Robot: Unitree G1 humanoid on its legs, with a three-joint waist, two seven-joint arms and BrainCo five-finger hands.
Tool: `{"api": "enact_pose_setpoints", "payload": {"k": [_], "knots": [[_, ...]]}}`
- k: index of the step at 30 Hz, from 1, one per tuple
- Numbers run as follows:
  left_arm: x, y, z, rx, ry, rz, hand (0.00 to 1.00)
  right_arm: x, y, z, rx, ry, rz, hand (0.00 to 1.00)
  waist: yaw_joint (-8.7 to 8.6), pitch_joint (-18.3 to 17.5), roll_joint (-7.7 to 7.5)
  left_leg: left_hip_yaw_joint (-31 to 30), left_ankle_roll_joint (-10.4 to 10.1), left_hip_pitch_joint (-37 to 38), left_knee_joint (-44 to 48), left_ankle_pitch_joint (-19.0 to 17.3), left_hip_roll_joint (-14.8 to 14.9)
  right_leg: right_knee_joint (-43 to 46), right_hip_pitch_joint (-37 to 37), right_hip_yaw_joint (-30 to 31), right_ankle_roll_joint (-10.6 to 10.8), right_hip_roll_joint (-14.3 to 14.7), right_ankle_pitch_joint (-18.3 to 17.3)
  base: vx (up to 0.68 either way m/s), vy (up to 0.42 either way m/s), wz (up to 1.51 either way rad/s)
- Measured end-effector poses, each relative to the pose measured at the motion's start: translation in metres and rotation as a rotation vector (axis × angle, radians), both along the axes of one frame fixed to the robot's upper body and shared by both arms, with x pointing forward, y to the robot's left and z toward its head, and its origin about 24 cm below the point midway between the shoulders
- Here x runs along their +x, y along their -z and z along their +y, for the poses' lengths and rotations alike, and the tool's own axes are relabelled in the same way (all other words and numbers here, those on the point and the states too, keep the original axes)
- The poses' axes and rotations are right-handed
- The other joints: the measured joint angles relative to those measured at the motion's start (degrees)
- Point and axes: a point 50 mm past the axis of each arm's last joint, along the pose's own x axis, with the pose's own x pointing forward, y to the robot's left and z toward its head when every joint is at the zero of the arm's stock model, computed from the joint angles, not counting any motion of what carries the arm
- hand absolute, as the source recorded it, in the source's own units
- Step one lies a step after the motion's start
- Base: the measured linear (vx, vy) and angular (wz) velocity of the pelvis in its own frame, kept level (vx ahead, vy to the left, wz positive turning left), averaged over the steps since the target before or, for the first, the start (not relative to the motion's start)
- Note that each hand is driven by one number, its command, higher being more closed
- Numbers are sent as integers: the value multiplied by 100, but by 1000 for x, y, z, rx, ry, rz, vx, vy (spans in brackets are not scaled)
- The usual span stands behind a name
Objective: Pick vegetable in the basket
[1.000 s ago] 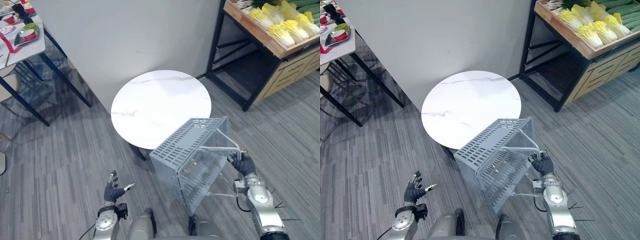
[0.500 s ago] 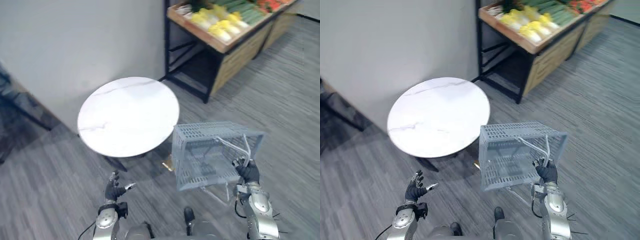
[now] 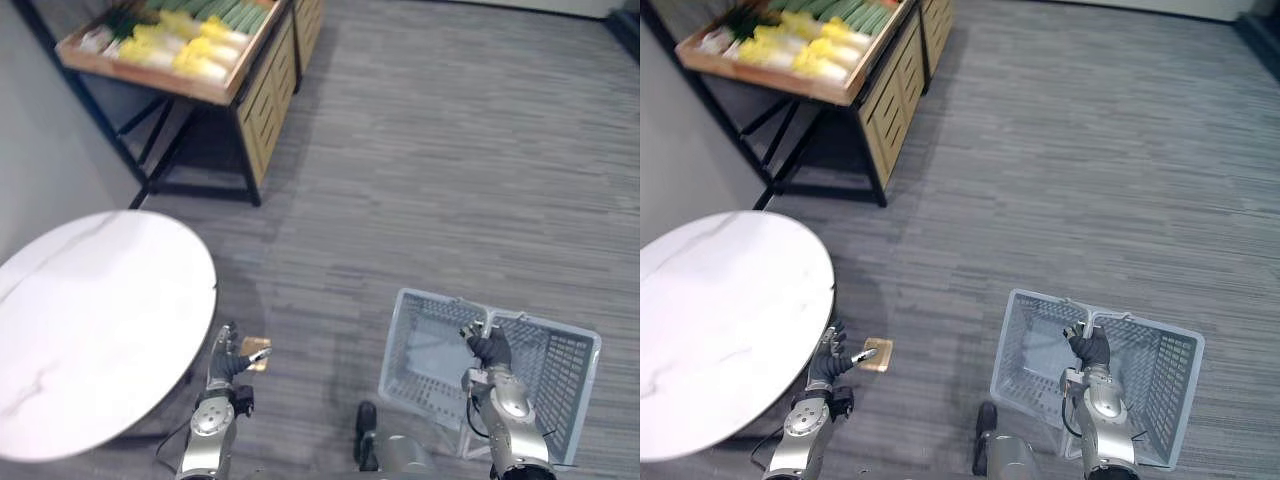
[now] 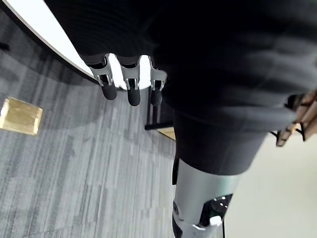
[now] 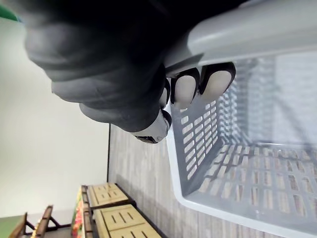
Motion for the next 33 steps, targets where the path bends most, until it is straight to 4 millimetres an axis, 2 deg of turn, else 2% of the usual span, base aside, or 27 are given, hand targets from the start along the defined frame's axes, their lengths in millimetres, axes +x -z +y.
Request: {"api": "enact_pose_setpoints", "payload": {"k": [1, 2, 3, 4, 6, 7, 8, 9, 10, 11, 12, 13, 14, 15, 16, 17, 18, 20, 23, 25, 27, 28, 29, 30, 31, 32, 33], "knots": [[-2, 1, 1, 3, -9, 3, 0, 4, -3, 2, -2, -16, -12, 100, 98, 16, 22, -384, -239, -289, 100, -320, -330, -13, 41, 191, -42, -38, -25, 242, 22, -94], [-2, 0, 2, 8, -20, 0, 0, 8, -6, 5, -2, -34, -26, 100, 207, 98, -42, -664, -358, -656, -2, -608, -726, -98, 140, 366, -69, -75, -26, 192, -7, -66], [-5, 1, 3, 11, -26, 7, 0, 10, -7, 6, -3, -43, -31, 100, 251, 123, -59, -738, -399, -805, -173, -665, -885, -172, 212, 420, -72, -82, -24, 240, 11, -65], [-11, 3, 6, 17, -37, 19, 0, 14, -10, 7, -5, -60, -42, 100, 370, 133, 13, -766, -439, -961, -812, -681, -1158, -282, 364, 556, -68, -87, -44, 309, 50, -53], [-16, -1, 11, 30, -68, 5, 0, 23, -17, 12, -21, -98, -65, 100, 488, 180, 38, -889, -712, -1185, -2445, -506, -1643, -465, 567, 681, 6, -97, -115, 276, 74, -40], [-17, -3, 14, 35, -79, -5, 0, 26, -19, 14, -24, -106, -75, 100, 492, 167, 81, -941, -829, -1199, -2927, -381, -1754, -528, 611, 690, 29, -93, -130, 246, 96, -26], [-18, -9, 20, 46, -106, -30, 0, 33, -25, 17, -31, -124, -96, 100, 536, 175, 141, -990, -1051, -1224, -3854, -132, -1865, -648, 705, 760, 105, -28, -179, 325, 137, -48], [-18, -12, 26, 57, -136, -44, 0, 36, -28, 18, -37, -134, -106, 100, 673, 117, 258, -1028, -943, -1212, -4170, 224, -1833, -656, 736, 940, 169, 57, -284, 337, 151, -64], [-19, -13, 30, 64, -159, -47, 0, 36, -28, 19, -37, -139, -106, 100, 755, 107, 221, -1022, -764, -1172, -4143, 380, -1853, -616, 788, 1024, 191, 43, -380, 407, 186, -64], [-21, -14, 35, 71, -182, -48, 0, 36, -27, 21, -32, -145, -106, 100, 796, 73, 116, -1002, -631, -1165, -4039, 454, -1931, -478, 786, 1115, 283, -40, -555, 456, 213, -36], [-28, -12, 39, 77, -202, -32, 0, 35, -26, 24, -21, -146, -102, 100, 787, 25, -36, -974, -414, -1085, -3946, 405, -2101, -92, 751, 1144, 464, -216, -911, 593, 242, -25], [-31, -10, 40, 74, -212, -21, 0, 34, -24, 26, -18, -153, -98, 100, 763, 0, -162, -870, -93, -952, -3792, 194, -2254, 946, 452, 1141, 804, -368, -1238, 493, 191, -14], [-31, -10, 39, 68, -213, -21, 0, 34, -24, 27, -22, -161, -97, 100, 752, 1, -163, -830, -3, -881, -3658, 69, -2279, 1703, 206, 1145, 992, -431, -1305, 601, 195, -9], [-32, -9, 38, 66, -209, -17, 0, 32, -21, 29, -21, -167, -88, 100, 734, 13, -181, -759, 143, -632, -3488, -153, -2342, 3166, -258, 1153, 1559, -576, -1117, 500, 151, 3], [-31, -9, 38, 68, -207, -16, 0, 31, -18, 31, -19, -171, -75, 100, 685, 27, -192, -772, 225, -355, -3441, -327, -2394, 4037, -529, 1131, 1647, -705, -898, 626, 160, 6], [-29, -10, 38, 70, -203, -23, 0, 30, -14, 35, -19, -182, -58, 100, 653, 36, -198, -785, 280, 80, -3493, -509, -2456, 4831, -739, 885, 1289, -913, -853, 533, 95, 11], [-29, -10, 38, 70, -202, -23, 0, 30, -14, 38, -19, -201, -55, 100, 593, 52, -163, -818, 318, 430, -3602, -612, -2457, 5057, -841, 592, 941, -1069, -870, 529, 80, 4], [-24, -15, 38, 73, -199, -49, 0, 31, -16, 43, -18, -222, -71, 100, 527, 45, -171, -922, 286, 976, -3943, -756, -2442, 4750, -1215, 188, 633, -1145, -988, 481, 23, 10], [-11, -20, 35, 69, -178, -83, 0, 32, -22, 39, -23, -208, -96, 100, 322, 36, -181, -1213, 159, 1327, -4241, -907, -2380, 2665, -1567, -89, 648, -1068, -823, 514, -59, 52], [-2, -19, 31, 71, -152, -80, 0, 32, -23, 30, -30, -176, -99, 100, 247, 41, -255, -1550, -21, 1666, -4407, -1017, -2400, 298, -1540, 84, 924, -1010, 199, 540, -152, 73], [-4, -18, 34, 96, -142, -65, 0, 28, -19, 27, -30, -165, -82, 100, 151, 21, -400, -1884, -259, 2016, -4367, -1193, -2454, -66, -1506, 420, 891, -1083, 478, 603, -261, 90], [-7, -14, 33, 103, -136, -41, 0, 22, -15, 21, -36, -147, -63, 100, 124, -15, -337, -2133, -383, 2096, -4086, -1387, -2337, 427, -1534, 531, 781, -993, 1050, 612, -304, 80], [-8, -11, 31, 96, -134, -31, 0, 19, -13, 18, -39, -137, -52, 100, 150, -27, -241, -2233, -397, 2085, -3880, -1401, -2236, 684, -1552, 477, 753, -914, 1022, 615, -311, 52], [-13, -6, 27, 82, -137, -12, 0, 18, -13, 17, -45, -138, -45, 100, 180, -69, 11, -2424, -455, 1825, -3172, -1360, -1924, 928, -1467, 284, 567, -742, 663, 616, -282, 27], [-16, -4, 25, 73, -141, -2, 0, 19, -14, 17, -44, -141, -49, 100, 173, -72, 145, -2550, -658, 1493, -2361, -1178, -1730, 1027, -1334, 97, 464, -568, 437, 738, -375, 30], [-17, -2, 21, 53, -153, 1, 0, 18, -13, 18, -44, -143, -45, 100, 181, -60, 281, -2610, -843, 1026, -1198, -598, -1463, 994, -1047, -54, 371, -355, 260, 617, -305, 23], [-17, -1, 20, 48, -155, 3, 0, 17, -12, 18, -44, -143, -44, 100, 181, -56, 304, -2608, -881, 893, -947, -386, -1399, 970, -959, -103, 351, -304, 223, 609, -281, 16]]}}
